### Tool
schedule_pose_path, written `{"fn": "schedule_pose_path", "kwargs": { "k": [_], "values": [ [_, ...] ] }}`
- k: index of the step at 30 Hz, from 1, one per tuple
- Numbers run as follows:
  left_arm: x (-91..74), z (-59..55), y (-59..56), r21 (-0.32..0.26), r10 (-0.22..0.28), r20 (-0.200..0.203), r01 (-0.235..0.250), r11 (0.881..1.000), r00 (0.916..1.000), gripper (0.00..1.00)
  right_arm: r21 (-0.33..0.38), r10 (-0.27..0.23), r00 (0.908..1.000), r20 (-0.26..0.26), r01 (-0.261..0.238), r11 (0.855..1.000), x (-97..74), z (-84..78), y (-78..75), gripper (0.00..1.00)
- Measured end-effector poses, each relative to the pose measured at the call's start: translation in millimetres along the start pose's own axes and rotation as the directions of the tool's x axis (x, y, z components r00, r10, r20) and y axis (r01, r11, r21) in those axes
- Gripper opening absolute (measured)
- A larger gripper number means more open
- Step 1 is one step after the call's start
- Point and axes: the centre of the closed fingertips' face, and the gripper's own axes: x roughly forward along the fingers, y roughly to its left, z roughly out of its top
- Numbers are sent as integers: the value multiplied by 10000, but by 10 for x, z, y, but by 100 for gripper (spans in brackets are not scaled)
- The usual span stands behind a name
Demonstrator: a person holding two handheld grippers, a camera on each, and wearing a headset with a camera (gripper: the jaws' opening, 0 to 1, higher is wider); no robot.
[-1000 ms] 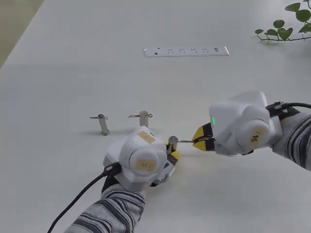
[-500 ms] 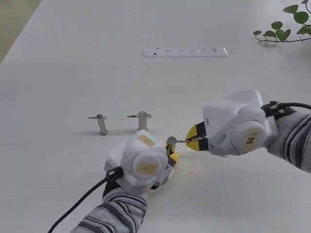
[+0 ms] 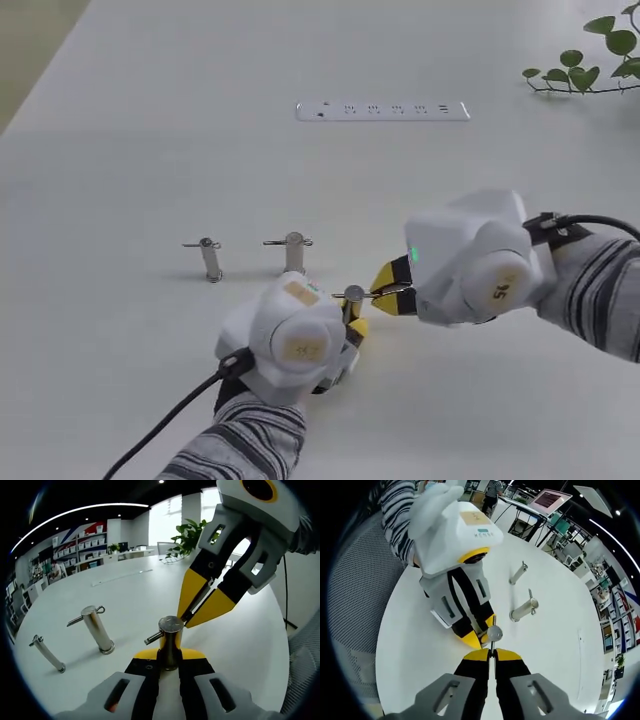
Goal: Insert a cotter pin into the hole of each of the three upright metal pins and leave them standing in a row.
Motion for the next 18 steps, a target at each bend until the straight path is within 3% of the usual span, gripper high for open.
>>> {"fn": "schedule_pose_path", "kwargs": {
  "k": [4, 8, 18],
  "values": [
    [1, -2, 1, -37, 38, -18, -38, 10000, 10000, 10, 34, -6, 9999, 136, 6, 10000, 11, 48, 4, 0],
    [1, -3, 1, -36, 37, -33, -37, 10000, 10000, 10, 212, -23, 9995, 299, 17, 9998, -13, 93, 17, 6],
    [3, 0, -3, -125, 43, -26, -44, 9999, 10000, 10, 1082, -293, 9996, 39, 287, 9937, -63, -32, -48, 0]
  ]
}}
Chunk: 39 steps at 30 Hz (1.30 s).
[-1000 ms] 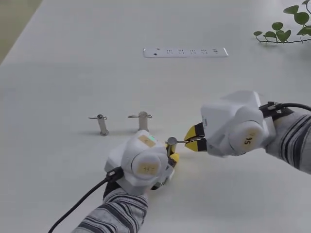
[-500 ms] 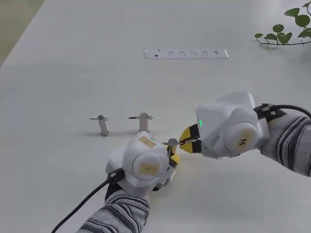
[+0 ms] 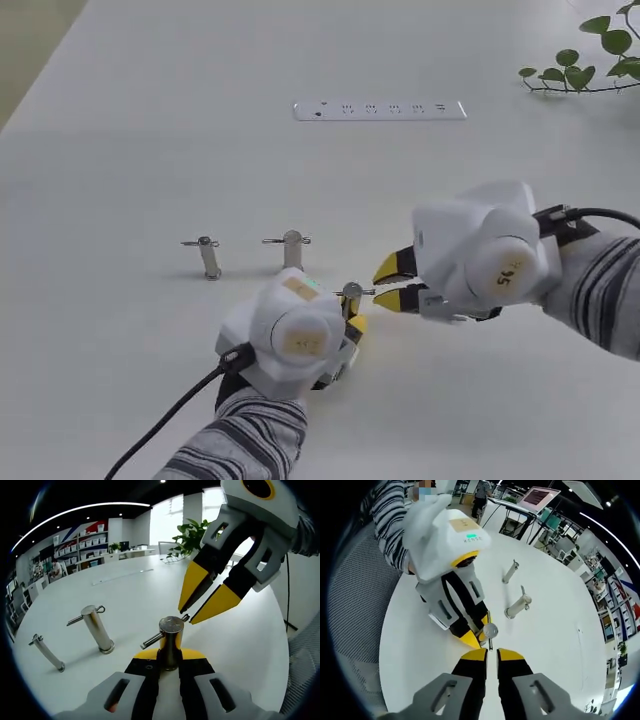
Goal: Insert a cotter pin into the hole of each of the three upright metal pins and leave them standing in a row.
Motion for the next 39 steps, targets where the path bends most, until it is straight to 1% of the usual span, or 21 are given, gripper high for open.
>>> {"fn": "schedule_pose_path", "kwargs": {
  "k": [3, 9, 11, 15, 27, 29, 31, 32, 34, 35, 36, 37, 39],
  "values": [
    [-1, 1, -2, -26, -5, 0, 5, 10000, 10000, 10, 136, 58, 9999, 94, -59, 9999, 8, 18, 14, 0],
    [-1, 3, -3, -62, -9, -9, 9, 10000, 10000, 10, 118, 118, 9998, 127, -119, 9999, 18, 54, 32, 0],
    [-2, 4, -4, -75, -11, -18, 11, 10000, 10000, 10, -54, 143, 9998, 121, -142, 9999, 19, 62, 31, 0],
    [0, 5, -4, -101, -10, -34, 10, 9999, 10000, 10, -9, 159, 9998, 128, -159, 9999, 27, 76, 31, 0],
    [7, 7, -2, -321, -5, -65, 3, 9995, 10000, 11, 140, 147, 9998, 151, -149, 9998, 20, 75, 48, 0],
    [7, -6, 14, -370, 90, -147, -95, 9993, 9999, 13, 109, 65, 9998, 175, -67, 9999, 24, 77, 43, 0],
    [5, -13, 26, -348, 78, -180, -84, 9994, 9998, 18, 47, 53, 9998, 214, -54, 10000, 27, 85, 46, 2],
    [1, -14, 27, -325, 20, -193, -26, 9995, 9998, 22, 205, 114, 9996, 268, -119, 9997, 33, 91, 62, 5],
    [-38, -24, 32, -219, -52, -271, 47, 9997, 9996, 23, 371, 110, 9994, 318, -122, 9992, 41, 93, 60, 14],
    [-56, -20, 43, -206, -42, -299, 36, 9998, 9995, 25, 453, 147, 9994, 325, -161, 9988, 46, 90, 64, 16],
    [-94, 9, 58, -227, -12, -223, 7, 9997, 9998, 26, 618, 167, 9992, 351, -189, 9979, 52, 90, 64, 17],
    [-129, 55, 58, -302, -87, -26, 86, 9995, 10000, 27, 717, 226, 9988, 437, -257, 9971, 54, 101, 66, 16],
    [-165, 65, 61, -435, -174, -37, 172, 9989, 9998, 31, 1076, 290, 9980, 569, -350, 9936, 64, 120, 58, 16]
  ]
}}
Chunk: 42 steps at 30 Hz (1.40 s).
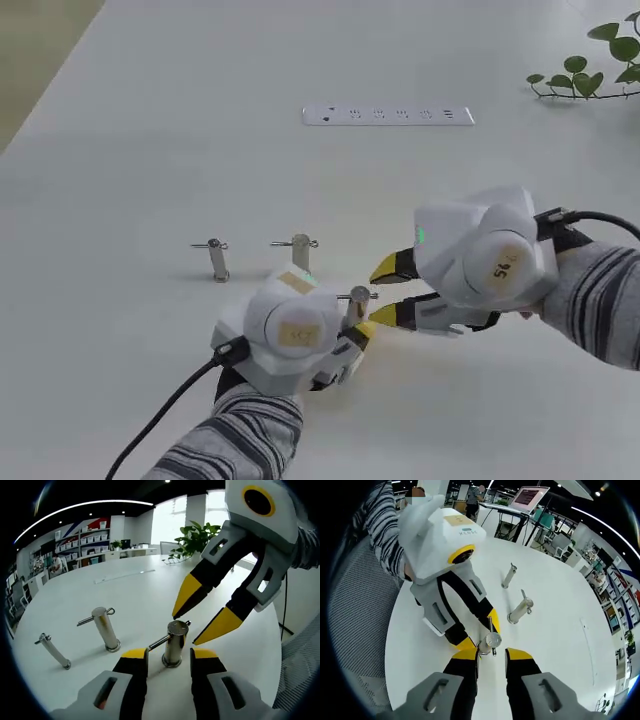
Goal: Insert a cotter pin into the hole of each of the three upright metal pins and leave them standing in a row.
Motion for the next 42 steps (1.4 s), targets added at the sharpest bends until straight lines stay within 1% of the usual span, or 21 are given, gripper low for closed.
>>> {"fn": "schedule_pose_path", "kwargs": {
  "k": [2, 5, 8, 11, 12, 14, 15, 17, 19, 20, 25, 26, 27, 28, 30, 31, 33, 36, 38, 41, 42],
  "values": [
    [-42, 4, 21, -98, 11, -32, -11, 10000, 10000, 32, 374, 129, 9998, 147, -134, 9992, 18, 24, 0, 16],
    [-96, -16, 35, -495, -17, -70, 14, 9988, 10000, 37, 881, 286, 9991, 319, -314, 9956, 51, 51, 0, 15],
    [-156, -27, 41, -539, -8, -102, 2, 9985, 9999, 39, 1233, 412, 9983, 419, -461, 9913, 79, 70, 5, 14],
    [-230, 8, 40, -558, -48, 30, 50, 9984, 10000, 43, 1734, 600, 9964, 605, -697, 9824, 117, 101, 21, 13],
    [-256, 32, 46, -565, -37, 117, 43, 9984, 9999, 44, 1821, 617, 9961, 635, -723, 9806, 127, 103, 17, 13],
    [-297, 60, 59, -622, 10, 150, -1, 9981, 9999, 46, 2036, 653, 9959, 625, -768, 9760, 149, 91, 13, 12],
    [-317, 83, 63, -680, 19, 233, -3, 9977, 9997, 47, 2178, 648, 9961, 593, -763, 9730, 160, 78, 9, 12],
    [-368, 154, 72, -782, 40, 531, 1, 9969, 9986, 49, 2247, 609, 9959, 663, -744, 9716, 174, 69, -5, 9],
    [-417, 190, 73, -827, 11, 660, 44, 9966, 9978, 52, 2475, 625, 9942, 880, -825, 9654, 182, 85, -4, 9],
    [-443, 204, 78, -940, 45, 717, 23, 9956, 9974, 53, 2461, 671, 9933, 937, -884, 9652, 183, 87, 2, 9],
    [-528, 204, 95, -847, 142, 765, -77, 9964, 9970, 60, 2395, 825, 9908, 1074, -1063, 9651, 171, 93, 9, 9],
    [-548, 212, 97, -896, 145, 826, -71, 9960, 9965, 61, 2413, 824, 9908, 1077, -1065, 9646, 171, 93, 6, 9],
    [-574, 238, 93, -990, 87, 1009, 13, 9951, 9949, 62, 2373, 807, 9911, 1063, -1041, 9658, 171, 91, 1, 8],
    [-592, 251, 90, -1017, 50, 1095, 62, 9948, 9940, 64, 2335, 790, 9916, 1019, -1011, 9671, 169, 87, -6, 8],
    [-636, 274, 94, -787, 35, 1243, 64, 9969, 9922, 68, 2313, 781, 9923, 962, -986, 9679, 164, 80, -23, 8],
    [-668, 280, 108, -591, 94, 1250, -20, 9982, 9921, 70, 2340, 778, 9926, 930, -977, 9673, 154, 78, -43, 8],
    [-708, 292, 117, -528, 69, 1318, 1, 9986, 9913, 74, 2330, 748, 9929, 922, -946, 9679, 138, 75, -78, 8],
    [-780, 329, 157, -614, 114, 1513, -21, 9981, 9884, 79, 2270, 708, 9940, 830, -880, 9699, 116, 64, -149, 8],
    [-827, 335, 189, -613, 187, 1560, -93, 9981, 9876, 82, 2206, 663, 9950, 753, -814, 9719, 110, 57, -181, 8],
    [-892, 302, 255, -559, 342, 1436, -264, 9981, 9890, 87, 2170, 602, 9958, 695, -740, 9734, 100, 52, -241, 8],
    [-918, 295, 279, -522, 383, 1450, -310, 9982, 9887, 88, 2177, 601, 9958, 686, -737, 9732, 97, 51, -265, 8]
  ]
}}
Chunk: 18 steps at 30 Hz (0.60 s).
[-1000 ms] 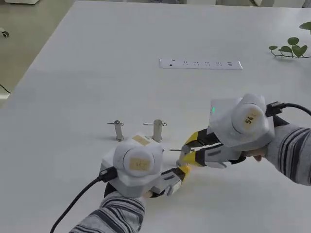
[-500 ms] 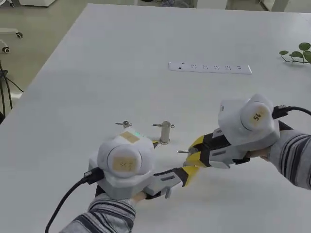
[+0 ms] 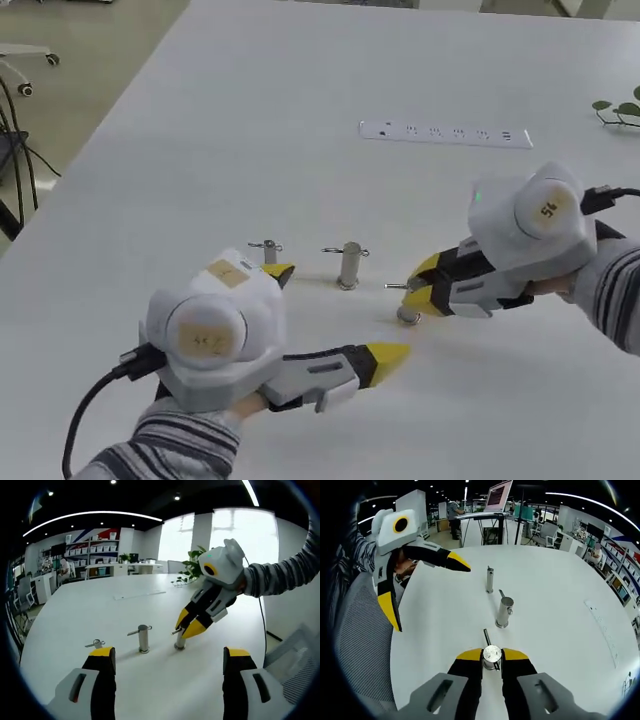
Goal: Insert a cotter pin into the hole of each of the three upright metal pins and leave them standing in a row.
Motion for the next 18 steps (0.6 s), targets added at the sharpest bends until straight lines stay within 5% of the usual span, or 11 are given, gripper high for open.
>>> {"fn": "schedule_pose_path", "kwargs": {
  "k": [14, 18],
  "values": [
    [-315, -45, 461, -76, 939, -8, -939, 9956, 9956, 94, 6, -131, 9995, -302, 131, 9999, 21, -30, -274, 8],
    [-355, -12, 489, -535, 873, 432, -849, 9950, 9952, 98, 178, -112, 9994, -324, 118, 9998, 24, -46, -328, 8]
  ]
}}
